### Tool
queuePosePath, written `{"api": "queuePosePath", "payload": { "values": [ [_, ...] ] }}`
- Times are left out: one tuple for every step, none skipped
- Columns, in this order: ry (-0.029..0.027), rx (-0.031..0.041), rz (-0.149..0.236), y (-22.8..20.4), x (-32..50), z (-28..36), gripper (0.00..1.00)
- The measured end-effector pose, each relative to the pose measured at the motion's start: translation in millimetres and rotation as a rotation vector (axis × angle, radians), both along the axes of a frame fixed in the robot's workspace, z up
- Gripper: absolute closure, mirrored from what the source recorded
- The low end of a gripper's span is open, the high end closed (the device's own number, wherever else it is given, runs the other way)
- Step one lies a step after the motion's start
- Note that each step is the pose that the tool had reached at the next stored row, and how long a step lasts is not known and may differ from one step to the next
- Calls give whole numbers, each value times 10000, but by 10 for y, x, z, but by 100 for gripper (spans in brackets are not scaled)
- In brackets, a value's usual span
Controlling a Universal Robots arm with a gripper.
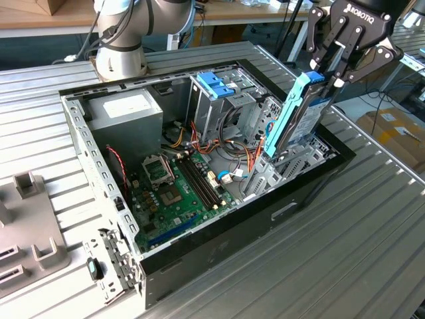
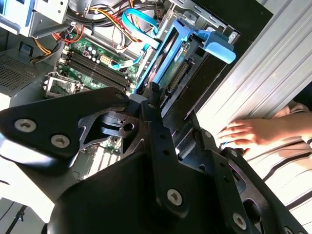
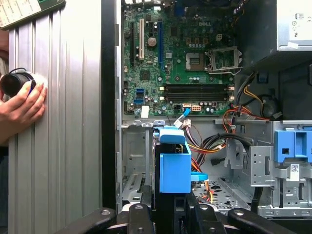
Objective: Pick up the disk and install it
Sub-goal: 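Pick up the disk, then insert the disk into the insertion slot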
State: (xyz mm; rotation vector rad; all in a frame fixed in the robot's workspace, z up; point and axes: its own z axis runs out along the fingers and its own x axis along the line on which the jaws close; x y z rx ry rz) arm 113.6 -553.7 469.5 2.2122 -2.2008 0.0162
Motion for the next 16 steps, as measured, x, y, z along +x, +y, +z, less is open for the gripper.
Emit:
{"api": "queuePosePath", "payload": {
  "values": [
    [0,0,0,0,0,0,65],
    [0,0,0,0,0,0,65],
    [0,0,0,0,0,-1,65],
    [0,0,0,0,0,-1,65],
    [0,1,0,-1,0,-4,65],
    [0,4,-2,-3,0,-12,65],
    [0,1,-4,-4,0,-16,65],
    [0,0,-32,-9,0,-27,65],
    [-1,-1,-55,-10,1,-32,65],
    [0,-1,-66,-10,1,-35,65],
    [0,-2,-67,-10,1,-37,65],
    [0,1,-66,-11,1,-43,65],
    [0,3,-67,-11,1,-52,65],
    [0,2,-66,-10,1,-61,65],
    [0,2,-66,-11,2,-67,65],
    [0,1,-67,-11,2,-66,65]
  ]
}}
